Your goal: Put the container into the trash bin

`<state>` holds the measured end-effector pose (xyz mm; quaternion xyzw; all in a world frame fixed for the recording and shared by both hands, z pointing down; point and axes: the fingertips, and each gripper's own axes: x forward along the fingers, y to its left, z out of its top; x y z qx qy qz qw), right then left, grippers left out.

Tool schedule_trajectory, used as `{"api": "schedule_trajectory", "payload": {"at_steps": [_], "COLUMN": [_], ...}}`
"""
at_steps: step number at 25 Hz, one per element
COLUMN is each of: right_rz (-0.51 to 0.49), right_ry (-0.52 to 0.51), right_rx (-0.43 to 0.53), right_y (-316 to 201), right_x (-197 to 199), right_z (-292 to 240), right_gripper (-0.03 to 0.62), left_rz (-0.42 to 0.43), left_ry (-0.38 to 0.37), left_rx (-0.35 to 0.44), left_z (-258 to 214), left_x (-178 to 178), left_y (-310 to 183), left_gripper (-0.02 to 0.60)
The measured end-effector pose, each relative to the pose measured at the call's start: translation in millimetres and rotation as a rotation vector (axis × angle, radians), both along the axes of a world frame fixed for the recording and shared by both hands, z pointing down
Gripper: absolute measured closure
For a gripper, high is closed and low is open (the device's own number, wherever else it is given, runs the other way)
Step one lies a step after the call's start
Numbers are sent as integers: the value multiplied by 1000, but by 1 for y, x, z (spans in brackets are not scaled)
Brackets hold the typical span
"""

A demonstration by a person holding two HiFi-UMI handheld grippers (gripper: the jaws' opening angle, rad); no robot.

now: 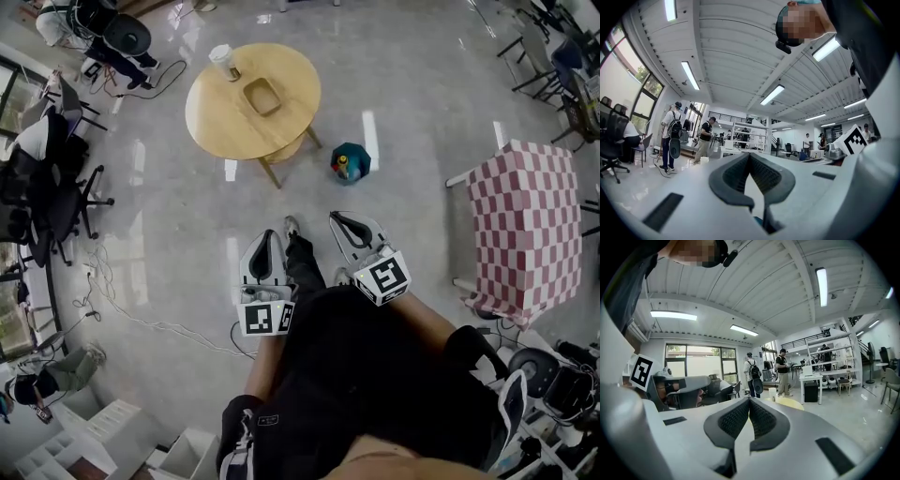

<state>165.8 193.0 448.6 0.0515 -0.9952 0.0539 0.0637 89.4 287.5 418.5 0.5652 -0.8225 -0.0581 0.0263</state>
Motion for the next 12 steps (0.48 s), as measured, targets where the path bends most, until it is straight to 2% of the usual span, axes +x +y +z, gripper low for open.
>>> {"api": "schedule_trajectory", "payload": {"at_steps": [12], "right_rz": [47], "right_ry": [53], "right_rx": [24], "right_y": [-61], "right_x": [-168], "right_z": [2], "right_gripper": [568], "left_rz": [81], "left_ry": [47], "left_rx": [-3], "left_z": [0], "left_x": [-168], "left_y": [-66], "left_gripper": [574]}}
